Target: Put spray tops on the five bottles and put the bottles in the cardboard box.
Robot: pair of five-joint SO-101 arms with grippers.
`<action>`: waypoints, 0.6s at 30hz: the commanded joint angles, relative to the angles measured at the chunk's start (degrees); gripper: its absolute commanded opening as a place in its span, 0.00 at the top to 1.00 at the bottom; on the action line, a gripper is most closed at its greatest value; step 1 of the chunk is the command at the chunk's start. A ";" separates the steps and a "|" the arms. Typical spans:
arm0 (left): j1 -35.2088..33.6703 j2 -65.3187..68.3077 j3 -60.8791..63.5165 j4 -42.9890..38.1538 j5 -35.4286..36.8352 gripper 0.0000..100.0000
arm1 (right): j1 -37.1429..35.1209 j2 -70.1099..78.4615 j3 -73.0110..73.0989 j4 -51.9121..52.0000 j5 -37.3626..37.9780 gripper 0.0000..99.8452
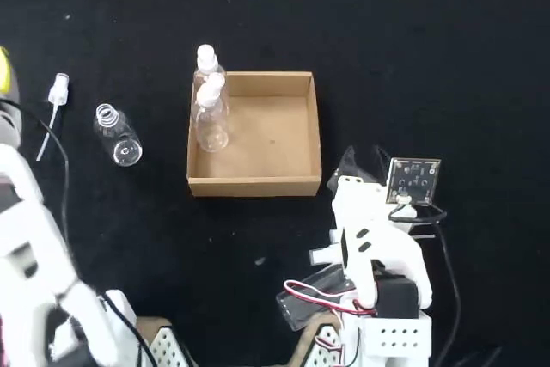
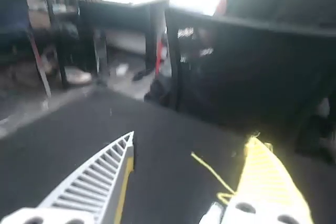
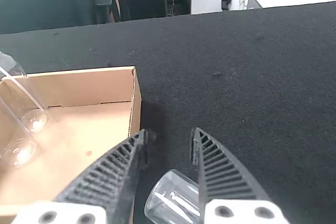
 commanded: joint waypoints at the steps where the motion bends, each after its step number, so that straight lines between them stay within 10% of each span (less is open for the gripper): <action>1: -0.04 14.51 -12.18 1.76 -5.10 0.75 | -0.44 -5.32 -1.80 -1.49 0.44 0.87; 18: 3.47 56.88 -59.56 35.78 -10.64 0.75 | -0.44 -5.32 -1.80 -1.49 0.44 0.87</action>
